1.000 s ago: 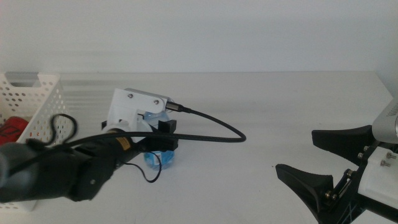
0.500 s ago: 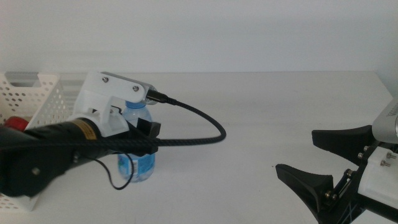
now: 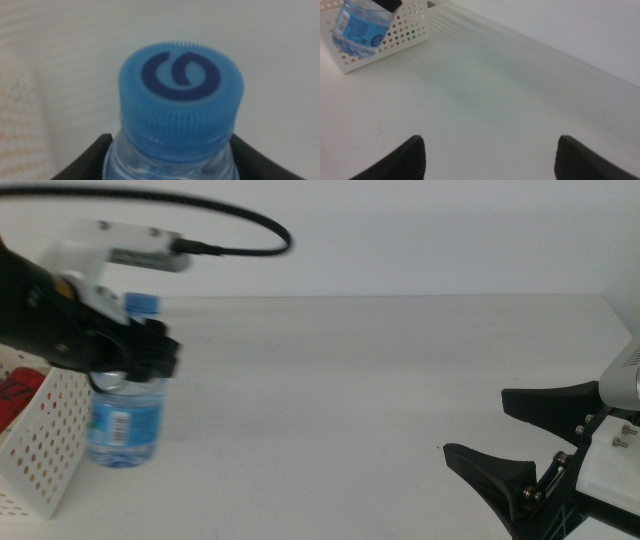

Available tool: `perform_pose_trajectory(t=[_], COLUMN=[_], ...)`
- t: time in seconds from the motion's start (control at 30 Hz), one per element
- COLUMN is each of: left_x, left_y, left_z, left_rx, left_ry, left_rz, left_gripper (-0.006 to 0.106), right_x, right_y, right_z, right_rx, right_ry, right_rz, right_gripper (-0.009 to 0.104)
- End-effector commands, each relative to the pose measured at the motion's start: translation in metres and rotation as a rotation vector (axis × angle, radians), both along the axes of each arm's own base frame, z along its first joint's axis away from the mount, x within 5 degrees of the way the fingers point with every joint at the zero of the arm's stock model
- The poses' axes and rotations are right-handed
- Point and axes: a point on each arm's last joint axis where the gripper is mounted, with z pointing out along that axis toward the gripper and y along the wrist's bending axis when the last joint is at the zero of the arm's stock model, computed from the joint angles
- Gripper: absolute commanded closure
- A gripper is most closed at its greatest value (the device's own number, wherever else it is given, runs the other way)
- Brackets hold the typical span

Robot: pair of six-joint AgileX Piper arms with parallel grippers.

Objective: Use arms to grab the bottles and put them into the dustbin to the left of the table.

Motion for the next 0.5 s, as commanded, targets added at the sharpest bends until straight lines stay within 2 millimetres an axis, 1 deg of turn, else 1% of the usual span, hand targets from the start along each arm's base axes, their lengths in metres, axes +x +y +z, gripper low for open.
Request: perform_pose_trajectory(t=[0.0,0.13,0.3,0.47], left_x=[0.006,0.016,0.026,0.027], left_y=[0.014,0.035,0.061,0.084], left_z=[0.027,0.046,0.076,0.104], left_rx=[0.002,0.078,0.091,0.097], left_ry=[-0.064,-0.02,0.023,-0.009], left_rz=[0.024,0.003,0.068,0.135], left_gripper=[0.105,0.105,0.105,0.105], right_x=[0.001,0.001,0.001,0.001], right_y=[0.001,0.001,0.001,0.001], right_z=[0.015,0.015,0.015,0.015], right_rx=[0.061,0.061,0.061,0.061], right_ry=[-0.085,-0.085,-0.085,-0.085], right_rz=[0.007,0.007,0.007,0.007], right_gripper=[0.028,0.028,0.028,0.028])
